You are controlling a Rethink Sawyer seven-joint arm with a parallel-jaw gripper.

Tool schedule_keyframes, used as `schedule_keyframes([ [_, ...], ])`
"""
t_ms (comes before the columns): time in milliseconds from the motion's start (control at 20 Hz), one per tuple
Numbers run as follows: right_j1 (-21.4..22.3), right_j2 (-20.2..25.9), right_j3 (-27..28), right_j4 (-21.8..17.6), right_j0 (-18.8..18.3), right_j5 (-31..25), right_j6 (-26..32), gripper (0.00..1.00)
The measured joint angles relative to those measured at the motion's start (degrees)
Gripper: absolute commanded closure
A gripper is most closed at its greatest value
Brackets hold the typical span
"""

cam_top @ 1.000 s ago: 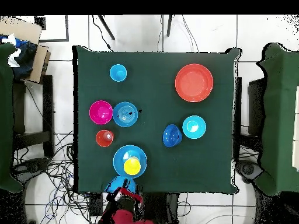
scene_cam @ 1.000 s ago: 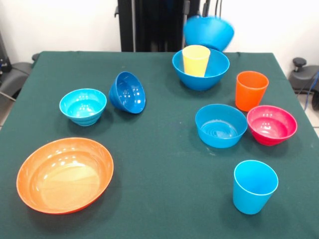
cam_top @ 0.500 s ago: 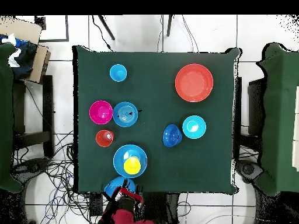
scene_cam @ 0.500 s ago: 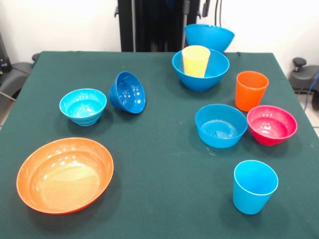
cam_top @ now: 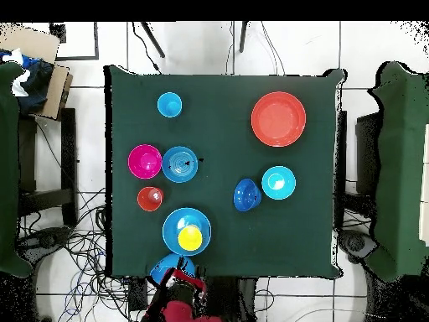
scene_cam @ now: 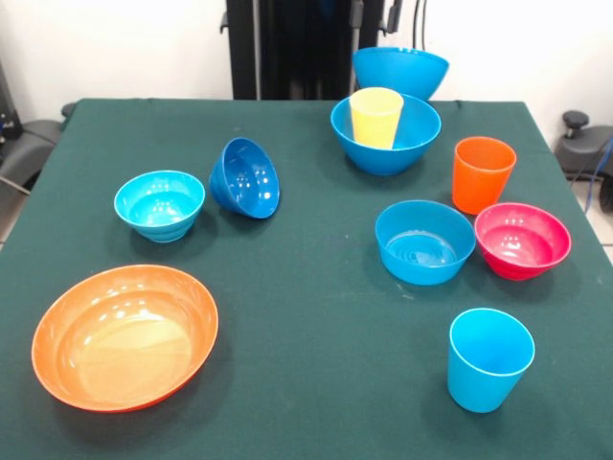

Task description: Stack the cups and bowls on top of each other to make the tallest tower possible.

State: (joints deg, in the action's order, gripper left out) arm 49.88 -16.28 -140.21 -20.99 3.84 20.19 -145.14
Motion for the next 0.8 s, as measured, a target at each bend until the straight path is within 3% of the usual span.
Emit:
schedule_keyframes([
  [800, -0.55, -0.28, 0.19, 0.0, 0.0, 0.0, 0.0, 0.0],
])
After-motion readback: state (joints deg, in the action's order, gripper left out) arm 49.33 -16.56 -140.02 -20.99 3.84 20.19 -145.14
